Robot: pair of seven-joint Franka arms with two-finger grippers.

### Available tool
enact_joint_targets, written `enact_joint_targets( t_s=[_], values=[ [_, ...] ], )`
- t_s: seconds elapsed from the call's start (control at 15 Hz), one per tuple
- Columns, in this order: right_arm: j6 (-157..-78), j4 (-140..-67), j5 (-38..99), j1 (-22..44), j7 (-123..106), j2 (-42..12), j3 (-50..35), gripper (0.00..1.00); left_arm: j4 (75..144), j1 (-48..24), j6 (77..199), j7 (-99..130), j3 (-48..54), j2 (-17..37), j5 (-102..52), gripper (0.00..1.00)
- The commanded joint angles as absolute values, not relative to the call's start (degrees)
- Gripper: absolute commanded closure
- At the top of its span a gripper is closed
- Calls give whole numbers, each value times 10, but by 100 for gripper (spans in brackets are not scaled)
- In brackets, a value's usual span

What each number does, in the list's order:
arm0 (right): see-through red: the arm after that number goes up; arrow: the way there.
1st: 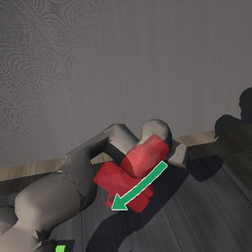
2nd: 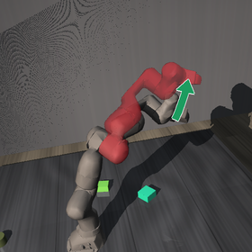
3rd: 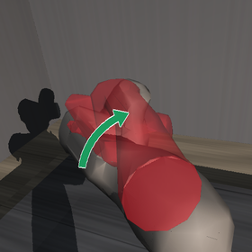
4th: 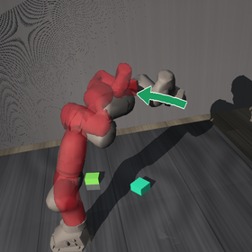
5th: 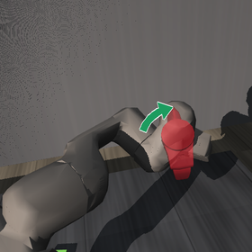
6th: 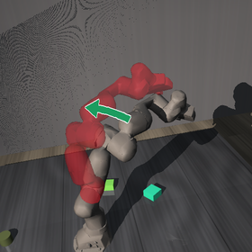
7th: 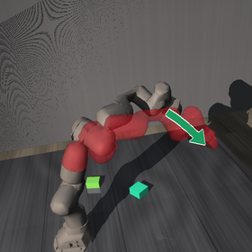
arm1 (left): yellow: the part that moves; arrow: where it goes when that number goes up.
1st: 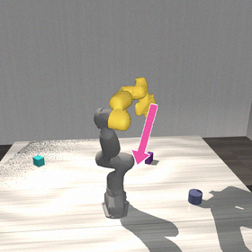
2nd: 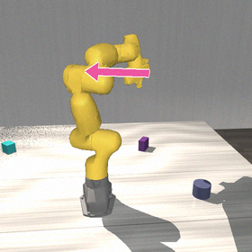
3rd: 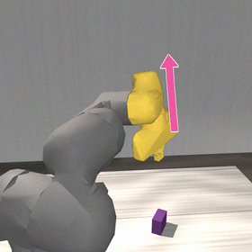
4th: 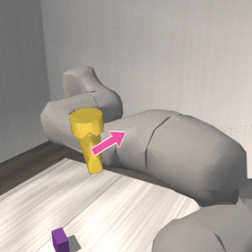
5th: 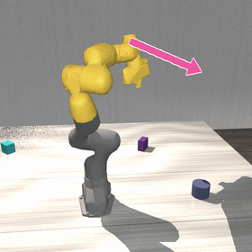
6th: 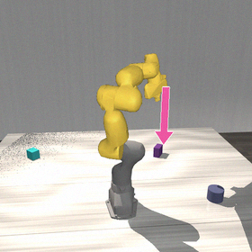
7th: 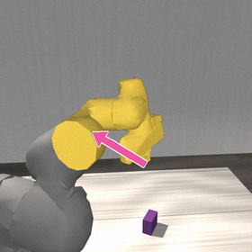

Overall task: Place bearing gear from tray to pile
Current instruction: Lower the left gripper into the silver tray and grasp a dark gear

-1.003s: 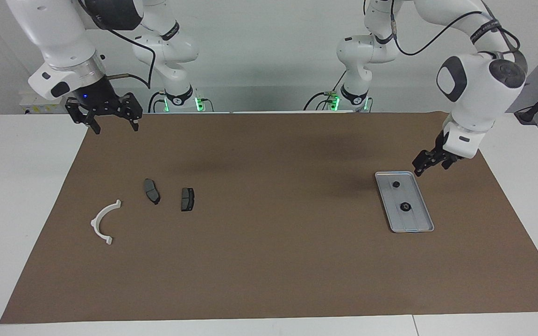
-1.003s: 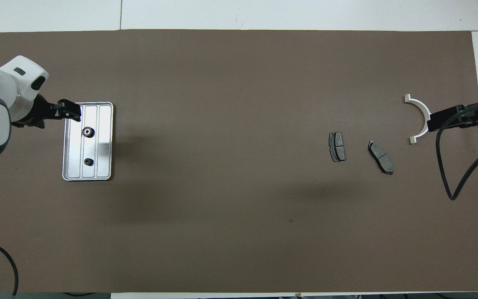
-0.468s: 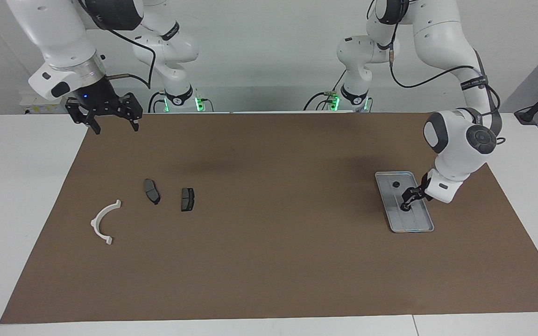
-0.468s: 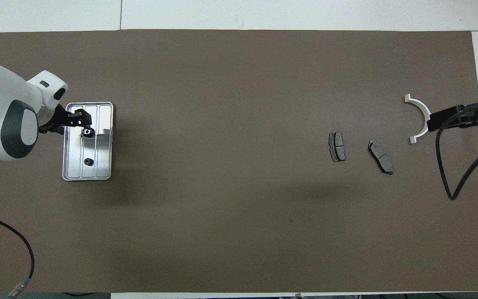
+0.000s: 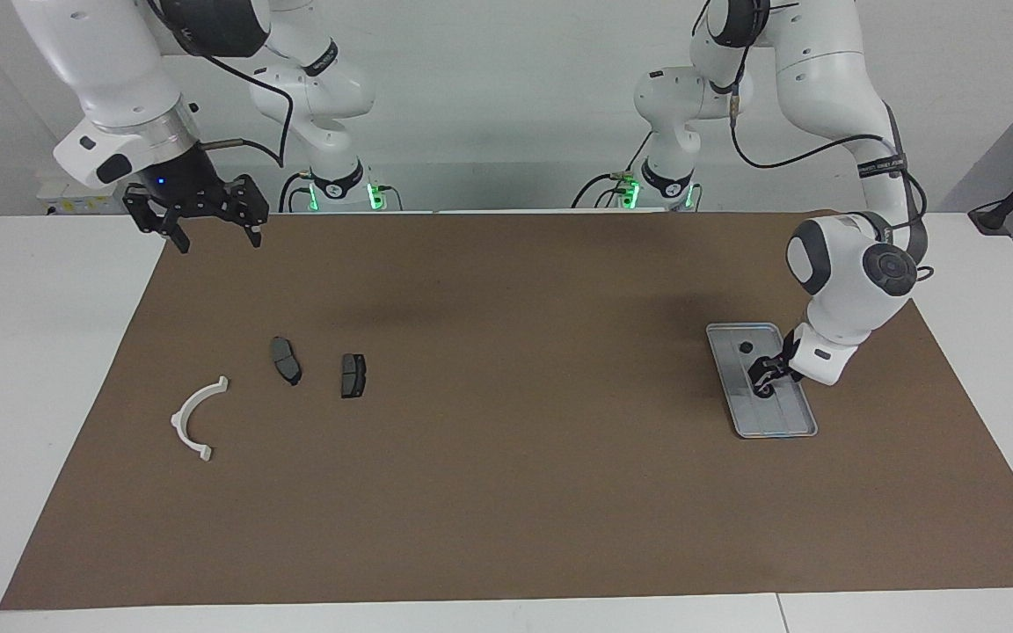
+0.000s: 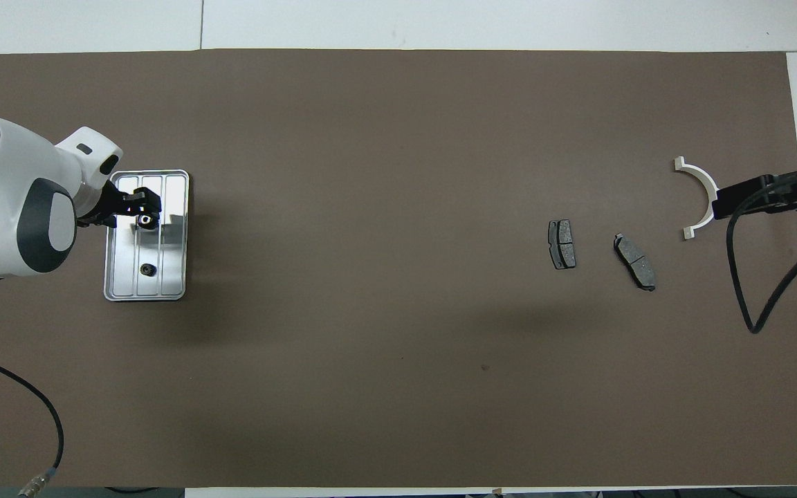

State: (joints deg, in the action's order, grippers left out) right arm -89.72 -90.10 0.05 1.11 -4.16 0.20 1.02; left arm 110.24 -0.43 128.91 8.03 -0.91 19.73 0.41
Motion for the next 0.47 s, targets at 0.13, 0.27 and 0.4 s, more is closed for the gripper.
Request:
enact_joint_targets(
  t_s=[0.13,0.27,0.4],
  values=[
    [-900,-914,4,11,-35,12,10,0,1121,-6,1319,88,-11,199,-16,27],
    [-901,-916,4,11,-38,13,10,0,1125,-6,1323,88,-10,199,-17,28],
    [-901,-918,4,11,-36,14,10,0,1126,-6,1323,88,-10,199,-18,31]
  ],
)
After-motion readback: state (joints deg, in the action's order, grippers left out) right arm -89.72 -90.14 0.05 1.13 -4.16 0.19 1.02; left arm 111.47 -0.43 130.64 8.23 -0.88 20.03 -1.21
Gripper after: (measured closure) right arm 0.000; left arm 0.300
